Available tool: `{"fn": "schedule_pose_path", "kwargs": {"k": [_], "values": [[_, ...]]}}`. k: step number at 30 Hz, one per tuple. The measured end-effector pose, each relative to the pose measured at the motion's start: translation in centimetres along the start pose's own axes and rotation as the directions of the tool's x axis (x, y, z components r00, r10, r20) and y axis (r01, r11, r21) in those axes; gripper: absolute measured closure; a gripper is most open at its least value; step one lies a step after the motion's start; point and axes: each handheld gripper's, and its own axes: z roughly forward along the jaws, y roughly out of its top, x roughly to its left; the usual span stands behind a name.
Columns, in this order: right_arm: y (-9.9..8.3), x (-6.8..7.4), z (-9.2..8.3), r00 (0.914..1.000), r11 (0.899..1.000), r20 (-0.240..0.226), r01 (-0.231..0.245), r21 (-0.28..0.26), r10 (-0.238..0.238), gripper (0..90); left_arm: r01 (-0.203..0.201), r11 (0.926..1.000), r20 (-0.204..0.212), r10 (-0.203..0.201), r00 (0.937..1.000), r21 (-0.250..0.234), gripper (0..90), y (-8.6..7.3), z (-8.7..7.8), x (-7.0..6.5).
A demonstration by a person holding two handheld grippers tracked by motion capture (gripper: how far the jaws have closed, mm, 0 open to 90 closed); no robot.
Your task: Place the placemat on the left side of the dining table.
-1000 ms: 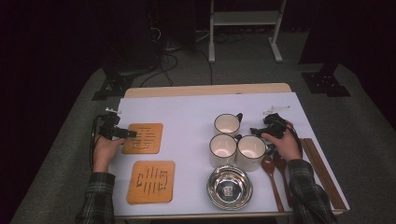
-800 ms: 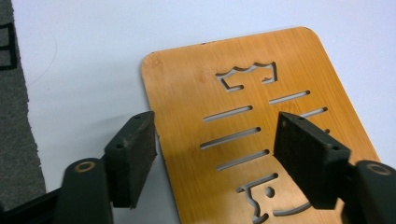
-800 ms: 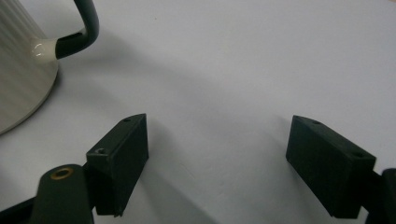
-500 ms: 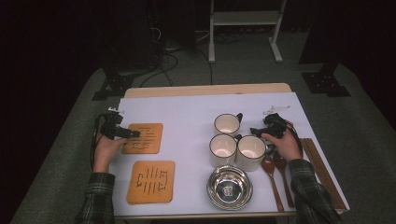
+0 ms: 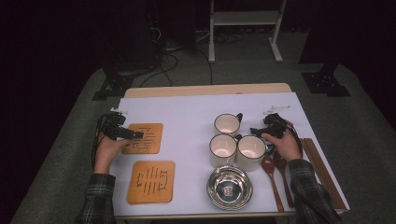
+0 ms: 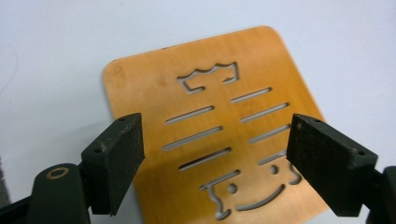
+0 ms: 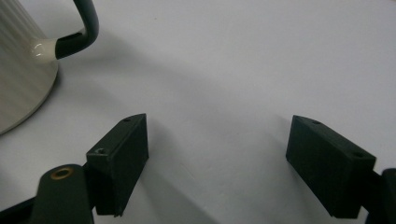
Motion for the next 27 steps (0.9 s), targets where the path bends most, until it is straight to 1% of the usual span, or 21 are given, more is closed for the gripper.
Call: {"fn": "schedule_pose_path", "kwargs": {"k": [6,8,19,20,27], "values": [[0.0,0.0,0.0,1.0000,1.000,-0.001,-0.001,0.000,0.001,19.3,-0.013,0.9999,0.007,0.013,0.9999,0.001,16.0,0.0,-0.3,-0.6],[0.0,0.0,0.0,1.0000,1.000,-0.001,0.001,-0.001,-0.001,19.3,-0.014,0.9999,0.009,0.014,0.9999,0.002,13.9,0.0,-0.3,-0.7],[0.0,0.0,0.0,1.0000,1.000,-0.001,0.000,-0.001,0.000,19.3,-0.036,0.9993,0.021,0.036,0.9991,0.003,13.8,0.2,-0.3,-1.7],[0.0,0.0,0.0,1.0000,1.000,-0.001,0.001,0.000,-0.001,19.3,-0.033,0.9995,0.023,0.033,0.9992,0.001,13.9,0.1,-0.3,-1.9],[0.0,0.0,0.0,1.0000,1.000,-0.002,0.000,0.000,0.000,19.3,-0.055,0.9984,0.042,0.054,0.9976,0.011,13.8,-0.2,-0.3,-3.1]]}}
